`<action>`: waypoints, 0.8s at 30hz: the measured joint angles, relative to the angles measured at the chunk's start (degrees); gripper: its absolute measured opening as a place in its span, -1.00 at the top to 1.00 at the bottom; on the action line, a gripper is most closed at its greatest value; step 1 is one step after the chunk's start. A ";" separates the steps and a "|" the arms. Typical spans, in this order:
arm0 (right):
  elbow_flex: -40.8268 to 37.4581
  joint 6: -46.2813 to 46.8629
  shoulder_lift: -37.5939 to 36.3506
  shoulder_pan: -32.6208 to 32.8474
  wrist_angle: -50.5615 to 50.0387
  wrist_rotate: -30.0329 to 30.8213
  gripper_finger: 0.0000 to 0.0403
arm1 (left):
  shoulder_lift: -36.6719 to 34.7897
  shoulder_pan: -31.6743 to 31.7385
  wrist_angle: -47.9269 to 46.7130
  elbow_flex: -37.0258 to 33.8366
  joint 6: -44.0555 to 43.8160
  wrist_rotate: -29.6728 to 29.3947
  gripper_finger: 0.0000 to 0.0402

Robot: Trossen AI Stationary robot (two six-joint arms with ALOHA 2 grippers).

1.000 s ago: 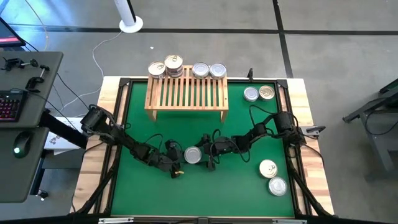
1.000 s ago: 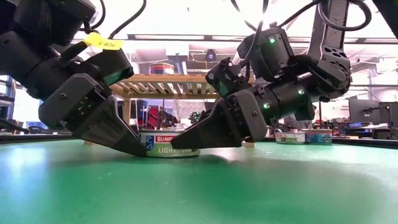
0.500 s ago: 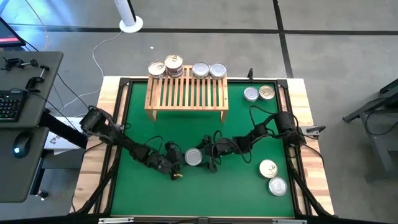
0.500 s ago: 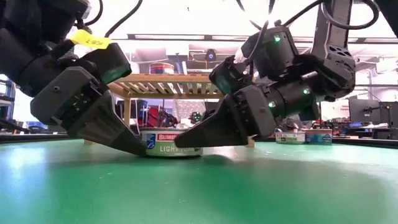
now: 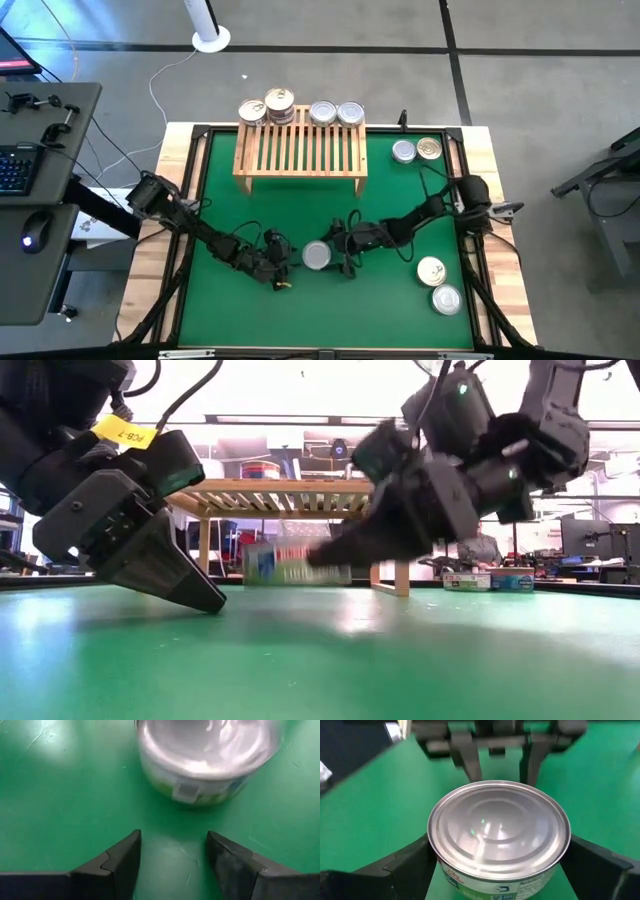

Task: Stack canned seafood by type on shelf
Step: Stack the green white tuna can on top of the right green white tuna can on the shelf

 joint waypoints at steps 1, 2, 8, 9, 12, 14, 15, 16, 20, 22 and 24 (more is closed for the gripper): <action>-0.02 -0.02 -1.03 0.19 -0.21 0.27 -0.82 | -0.01 -0.04 -0.21 0.00 -0.18 0.01 -0.05; -0.17 -0.04 -2.13 0.49 -0.44 0.99 -0.82 | -0.03 -0.13 -0.40 -0.01 -0.52 -0.01 -0.05; -3.21 -1.86 -12.64 2.58 -1.45 5.85 -0.82 | 0.03 -1.08 -0.84 -0.11 -1.05 -1.28 -0.05; -3.64 -2.31 -15.19 2.72 -1.99 6.35 -0.82 | 0.04 -1.28 -0.77 -0.15 -1.07 -1.63 -0.05; -3.90 -3.39 -23.80 2.50 -8.00 9.83 -0.82 | 0.10 -1.57 -0.33 -0.23 -1.07 -2.43 -0.05; -2.68 -5.59 -29.93 1.26 -15.96 13.23 -0.82 | 0.15 -1.60 0.59 -0.28 -1.03 -2.69 -0.05; -1.57 -6.87 -32.75 0.29 -20.74 14.98 -0.82 | 0.15 -1.60 1.11 -0.33 -0.97 -2.85 -0.05; -0.24 -8.08 -35.48 -1.08 -25.58 16.45 -0.82 | 0.19 -1.62 1.57 -0.39 -0.59 -2.95 -0.05; 5.46 -11.74 -42.78 -11.39 -40.69 17.41 -0.82 | 0.25 -1.63 3.48 -0.48 0.86 -3.45 -0.05; 7.70 -13.03 -43.86 -18.05 -44.67 14.98 -0.82 | 0.25 -1.40 4.20 -0.47 0.94 -4.29 -0.05; 9.70 -13.32 -43.77 -25.38 -46.82 11.45 -0.82 | 0.25 -1.02 4.44 -0.46 0.82 -4.65 -0.05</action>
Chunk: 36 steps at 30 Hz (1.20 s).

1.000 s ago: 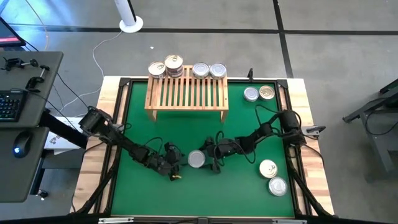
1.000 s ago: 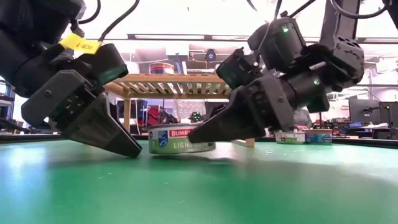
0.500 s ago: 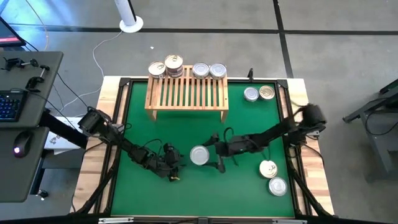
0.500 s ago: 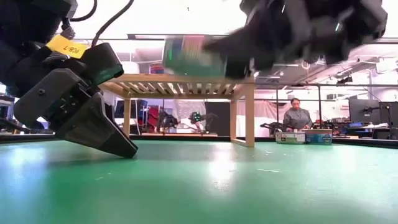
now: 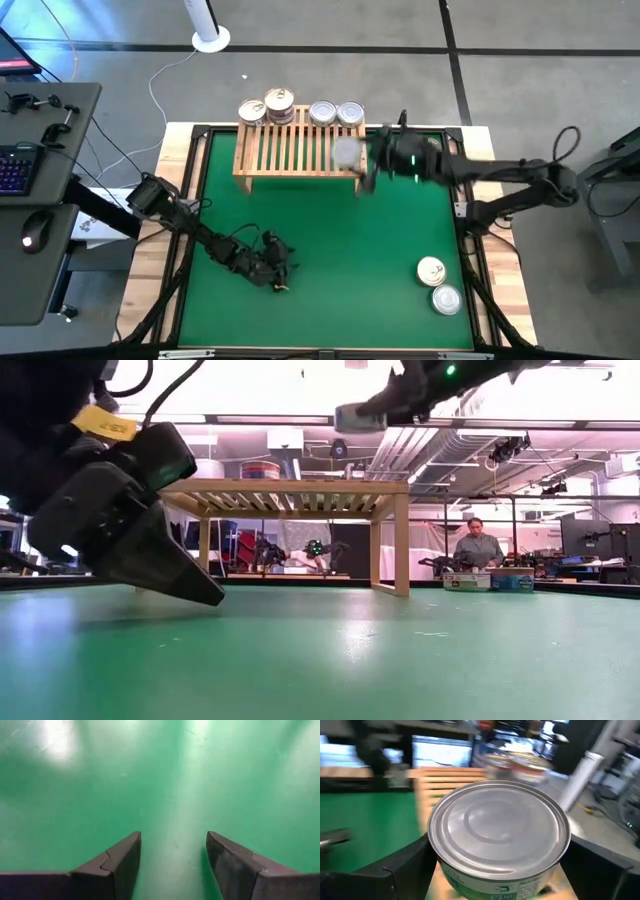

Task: Stack canned seafood by type on shelf
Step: Stack the green white tuna can on top of the right green white tuna can on the shelf

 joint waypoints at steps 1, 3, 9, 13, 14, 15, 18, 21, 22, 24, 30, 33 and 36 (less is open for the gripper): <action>0.79 0.02 0.51 -3.45 -0.48 -2.22 -0.82 | 0.00 0.25 0.00 0.00 -0.30 -0.12 -0.05; 2.19 0.13 2.06 -9.54 -0.35 -6.26 -0.82 | 0.00 0.72 0.15 0.02 -1.17 -0.34 -0.05; 8.40 1.65 9.18 -21.09 -0.57 -15.88 -0.82 | 0.00 2.59 0.42 0.07 -4.19 -0.11 -0.05; 12.48 2.14 14.02 -24.82 -2.78 -19.33 -0.82 | 0.00 3.58 0.61 0.07 -4.26 0.17 -0.05; 13.28 2.14 14.87 -25.38 -3.47 -19.62 -0.83 | 0.00 3.64 0.62 0.07 -4.27 0.17 -0.05; 13.83 2.06 15.55 -25.95 -4.03 -20.03 -0.85 | 0.00 3.74 0.62 0.07 -4.25 0.19 -0.05; 14.47 2.51 16.96 -27.22 -4.34 -21.82 -0.92 | 0.00 3.76 0.64 0.09 -4.25 0.20 -0.05; 14.47 3.30 17.59 -27.98 -4.56 -22.82 -0.96 | 0.00 3.74 0.62 0.09 -4.25 0.23 -0.05; 14.47 3.71 17.69 -28.16 -4.62 -22.82 -0.96 | 0.00 3.74 0.64 0.09 -4.25 0.23 -0.05; 14.47 4.30 17.72 -28.57 -4.64 -22.83 -0.96 | 0.00 3.74 0.62 0.09 -4.11 0.23 -0.05; 14.47 4.25 17.72 -28.65 -5.46 -22.81 -0.98 | -0.02 3.74 0.63 0.09 -3.80 0.23 -0.05; 14.47 4.26 18.09 -28.65 -5.82 -22.50 -0.98 | -0.02 3.74 0.64 0.09 -3.79 0.23 -0.05; 14.47 4.09 18.11 -28.63 -6.37 -21.51 -0.98 | -0.02 3.74 0.66 0.09 -3.81 0.23 -0.05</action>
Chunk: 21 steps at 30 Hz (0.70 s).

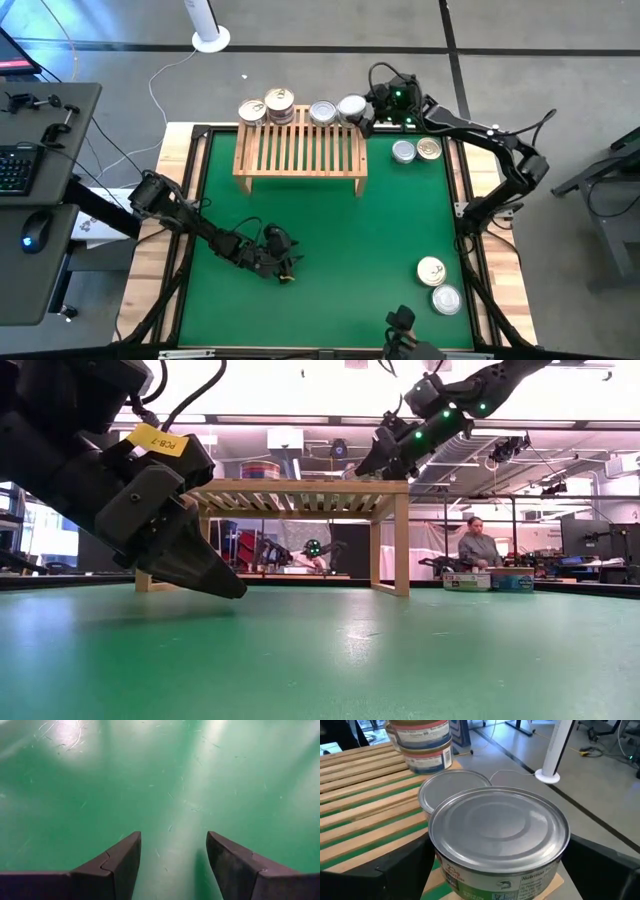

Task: Stack canned seafood by type on shelf
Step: Stack the green white tuna can on top of the right green white tuna can on the shelf

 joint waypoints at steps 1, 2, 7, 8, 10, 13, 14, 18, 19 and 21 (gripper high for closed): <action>0.00 0.00 0.00 0.00 0.16 0.03 -0.98 | 0.00 0.00 0.00 0.00 0.00 0.00 -0.05; 0.00 0.06 0.00 0.00 0.15 0.03 -0.98 | 0.00 0.00 0.00 0.00 0.00 0.00 -0.05; 0.00 -0.26 0.00 0.00 0.31 0.05 -0.98 | -0.02 0.00 0.00 0.02 0.00 0.00 -0.05; 0.00 -1.27 0.00 0.00 0.28 0.05 -0.98 | -0.02 0.00 0.00 0.02 0.00 0.00 -0.05; 0.00 -2.80 0.00 0.00 -0.67 -0.22 -0.98 | -0.04 0.01 0.00 0.02 0.00 0.00 -0.05; 0.00 -3.47 0.00 0.00 -2.36 -0.74 -0.98 | -0.04 0.00 0.00 0.03 0.02 0.00 -0.05; 0.00 -4.05 -0.02 0.00 -2.47 -0.82 -0.98 | -0.04 0.01 0.00 0.03 0.02 0.01 -0.05; 0.00 -4.20 -0.07 0.00 -2.27 -1.37 -0.98 | -0.04 0.01 0.00 0.04 0.09 0.20 -0.05; 0.00 -4.31 -0.07 0.00 -2.14 -1.38 -0.99 | -0.04 0.02 0.02 0.04 0.08 0.20 -0.05; 0.00 -4.34 -0.07 0.00 -1.90 -1.43 -0.99 | -0.04 0.00 0.00 0.04 0.07 0.20 -0.05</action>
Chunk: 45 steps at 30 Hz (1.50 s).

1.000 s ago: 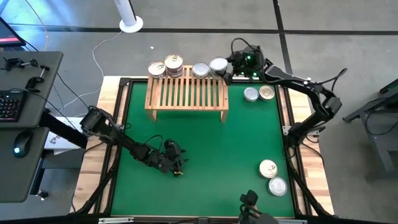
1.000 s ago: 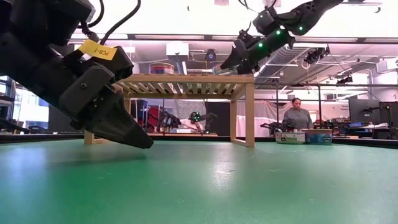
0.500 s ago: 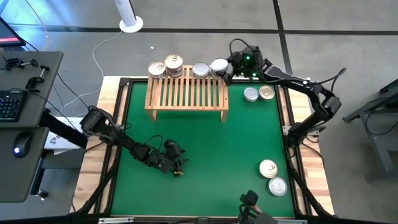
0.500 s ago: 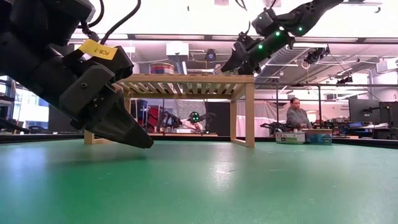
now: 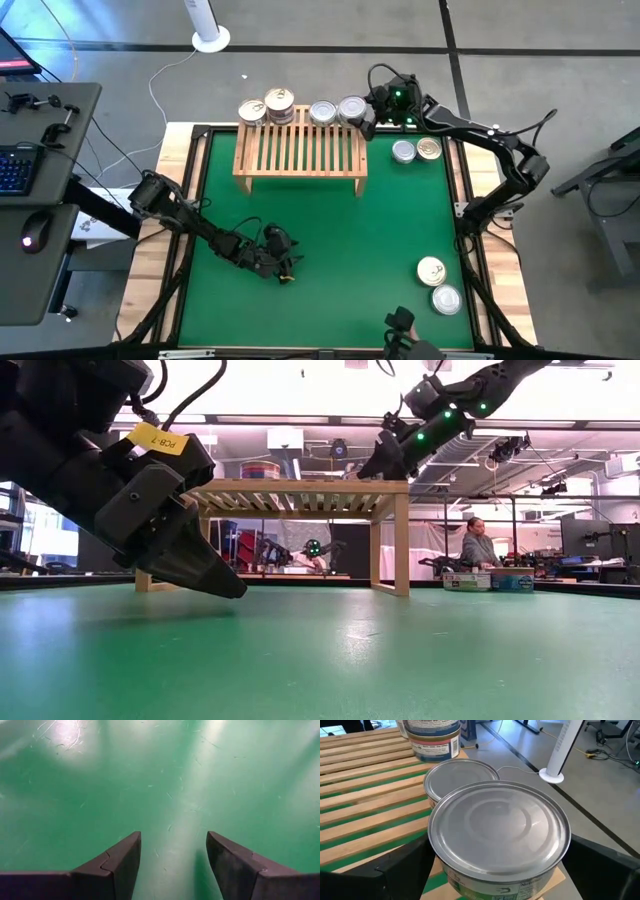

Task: Stack canned seafood by type on shelf
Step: Stack the green white tuna can on top of the right green white tuna can on the shelf

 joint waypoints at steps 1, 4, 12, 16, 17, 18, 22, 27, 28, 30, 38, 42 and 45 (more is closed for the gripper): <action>0.00 0.05 0.00 0.00 0.00 -0.04 -0.99 | 0.00 0.02 0.02 0.00 0.00 0.02 -0.05; 0.00 0.23 0.00 0.00 0.00 -0.07 -0.99 | 0.00 0.01 0.01 0.00 0.00 0.02 -0.05; 0.00 1.33 0.00 -0.33 -1.50 -1.62 -0.99 | 0.00 0.01 0.02 0.00 0.02 0.09 -0.05; 0.00 1.33 0.00 -0.37 -1.55 -1.62 -0.99 | 0.00 0.00 0.04 0.00 0.02 0.09 -0.05; 0.00 1.33 0.00 -0.37 -1.55 -1.62 -0.99 | 0.00 0.00 0.04 0.00 0.02 0.07 -0.05; 0.00 1.30 0.00 -0.37 -1.57 -1.61 -0.99 | 0.00 0.02 0.04 0.00 0.02 0.08 -0.05; 0.00 1.79 0.00 -0.37 -1.11 -1.60 -0.99 | 0.00 0.02 0.04 0.00 0.02 0.08 -0.05; 0.00 3.00 0.00 -0.37 0.11 -1.73 -0.99 | 0.00 0.02 0.03 0.00 0.04 0.07 -0.05; 0.00 3.03 0.00 -0.37 0.09 -2.01 -0.99 | 0.00 0.02 0.04 0.00 0.04 0.07 -0.05; 0.00 3.04 0.00 -0.53 0.03 -2.46 -0.99 | 0.00 0.01 0.04 0.00 0.10 0.07 -0.05; 0.00 3.02 0.00 -0.59 0.09 -3.37 -0.99 | 0.00 0.00 0.03 0.00 0.15 0.05 -0.05; 0.00 2.29 0.00 -0.59 0.09 -2.69 -0.99 | 0.00 0.00 0.04 0.00 0.13 0.04 -0.05; 0.00 2.35 0.00 -0.59 0.09 -1.22 -0.99 | 0.00 0.02 0.02 0.00 0.15 0.04 -0.05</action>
